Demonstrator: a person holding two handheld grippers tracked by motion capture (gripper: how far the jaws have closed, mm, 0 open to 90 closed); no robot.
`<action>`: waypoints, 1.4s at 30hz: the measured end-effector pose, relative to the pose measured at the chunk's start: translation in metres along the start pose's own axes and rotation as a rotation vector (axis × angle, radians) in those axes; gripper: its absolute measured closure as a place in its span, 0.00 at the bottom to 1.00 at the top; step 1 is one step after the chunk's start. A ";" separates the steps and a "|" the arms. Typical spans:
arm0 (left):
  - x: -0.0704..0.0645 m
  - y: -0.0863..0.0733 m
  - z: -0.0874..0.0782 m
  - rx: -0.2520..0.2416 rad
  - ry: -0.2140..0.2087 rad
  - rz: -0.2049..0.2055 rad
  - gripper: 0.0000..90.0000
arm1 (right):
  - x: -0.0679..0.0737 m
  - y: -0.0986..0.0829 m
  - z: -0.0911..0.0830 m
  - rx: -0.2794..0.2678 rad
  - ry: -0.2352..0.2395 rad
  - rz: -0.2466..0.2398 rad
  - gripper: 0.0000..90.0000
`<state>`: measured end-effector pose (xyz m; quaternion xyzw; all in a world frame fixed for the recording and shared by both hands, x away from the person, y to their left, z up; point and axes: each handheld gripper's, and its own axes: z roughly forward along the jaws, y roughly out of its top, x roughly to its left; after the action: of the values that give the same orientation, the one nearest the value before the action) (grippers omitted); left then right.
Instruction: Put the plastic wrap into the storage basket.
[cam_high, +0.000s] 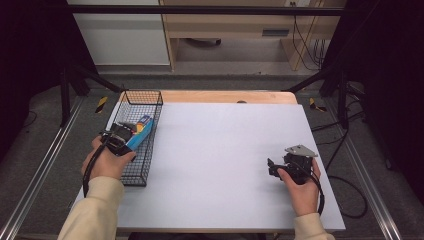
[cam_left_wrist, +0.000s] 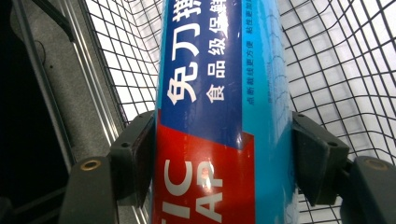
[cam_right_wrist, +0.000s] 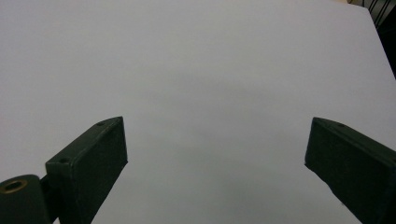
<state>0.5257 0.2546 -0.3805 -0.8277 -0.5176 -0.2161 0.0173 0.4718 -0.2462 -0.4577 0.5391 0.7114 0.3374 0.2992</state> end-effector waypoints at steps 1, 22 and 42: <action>0.000 0.000 0.000 0.000 0.000 0.000 0.35 | 0.000 0.000 0.000 0.000 0.000 0.000 0.07; -0.006 0.000 -0.002 -0.043 0.034 0.023 0.27 | 0.000 -0.001 0.001 0.008 0.008 -0.006 0.07; -0.026 -0.015 -0.060 -0.431 0.010 -0.002 0.08 | -0.003 -0.001 -0.002 0.004 -0.008 -0.014 0.06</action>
<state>0.4829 0.2239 -0.3386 -0.8105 -0.4603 -0.3261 -0.1578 0.4701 -0.2493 -0.4573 0.5358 0.7147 0.3319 0.3034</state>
